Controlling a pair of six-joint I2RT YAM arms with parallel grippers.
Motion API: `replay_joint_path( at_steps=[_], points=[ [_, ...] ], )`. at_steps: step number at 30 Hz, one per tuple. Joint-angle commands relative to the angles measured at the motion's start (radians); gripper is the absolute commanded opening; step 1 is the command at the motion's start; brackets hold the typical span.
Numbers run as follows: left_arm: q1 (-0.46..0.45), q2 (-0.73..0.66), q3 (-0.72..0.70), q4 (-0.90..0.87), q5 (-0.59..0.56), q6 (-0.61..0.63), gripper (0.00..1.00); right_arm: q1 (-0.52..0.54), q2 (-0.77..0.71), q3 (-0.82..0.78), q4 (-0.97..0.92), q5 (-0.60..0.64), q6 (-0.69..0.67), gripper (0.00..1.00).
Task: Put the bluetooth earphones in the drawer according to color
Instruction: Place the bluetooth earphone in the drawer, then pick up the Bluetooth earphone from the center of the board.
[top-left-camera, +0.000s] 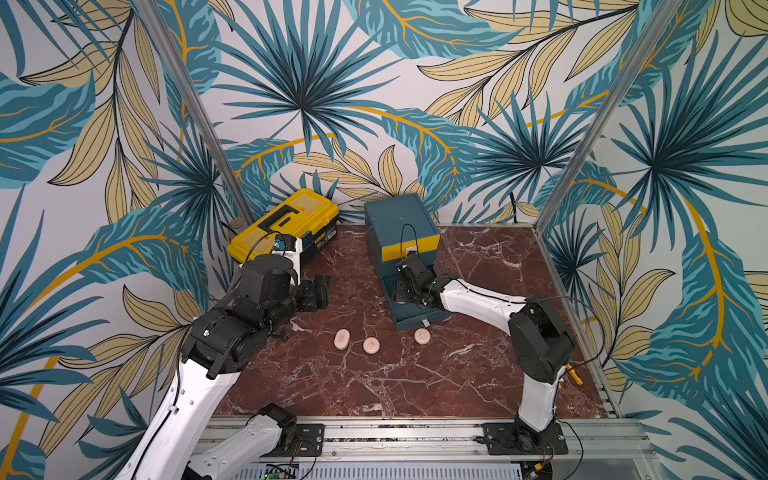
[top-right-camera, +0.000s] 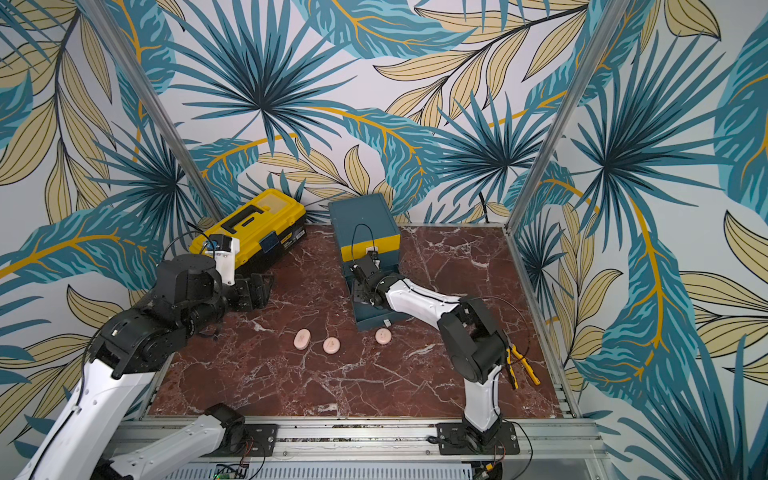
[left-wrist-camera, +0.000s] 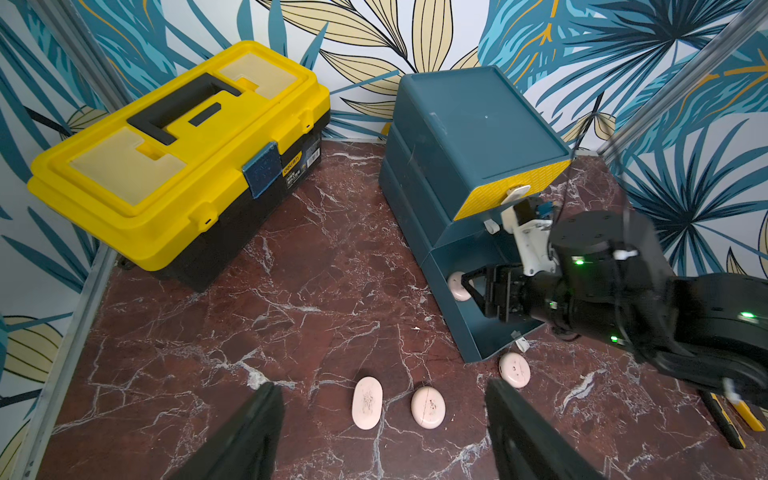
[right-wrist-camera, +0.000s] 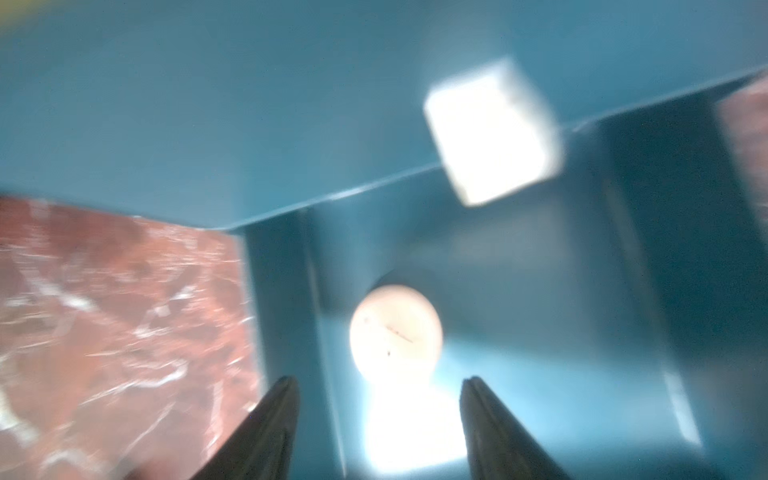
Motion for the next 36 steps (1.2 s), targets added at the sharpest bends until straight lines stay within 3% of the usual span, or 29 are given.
replay_joint_path(
  at_steps=[1, 8, 17, 24, 36],
  points=[
    [0.009, -0.010, -0.028, 0.006, -0.002, 0.005, 0.81, 0.017, -0.159, -0.059, -0.029, 0.031, -0.024, 0.68],
    [0.008, -0.011, -0.083, 0.030, 0.019, -0.009, 0.81, 0.079, -0.391, -0.259, -0.121, 0.047, 0.046, 0.69],
    [0.009, -0.011, -0.119, 0.048, 0.035, -0.021, 0.81, 0.230, -0.494, -0.418, -0.207, 0.128, 0.156, 0.76],
    [0.010, -0.015, -0.125, 0.049, 0.038, -0.024, 0.81, 0.248, -0.457, -0.470, -0.229, 0.143, 0.157, 0.79],
    [0.008, -0.014, -0.121, 0.034, 0.036, -0.023, 0.81, 0.239, -0.293, -0.422, -0.206, 0.137, 0.011, 0.80]
  ],
)
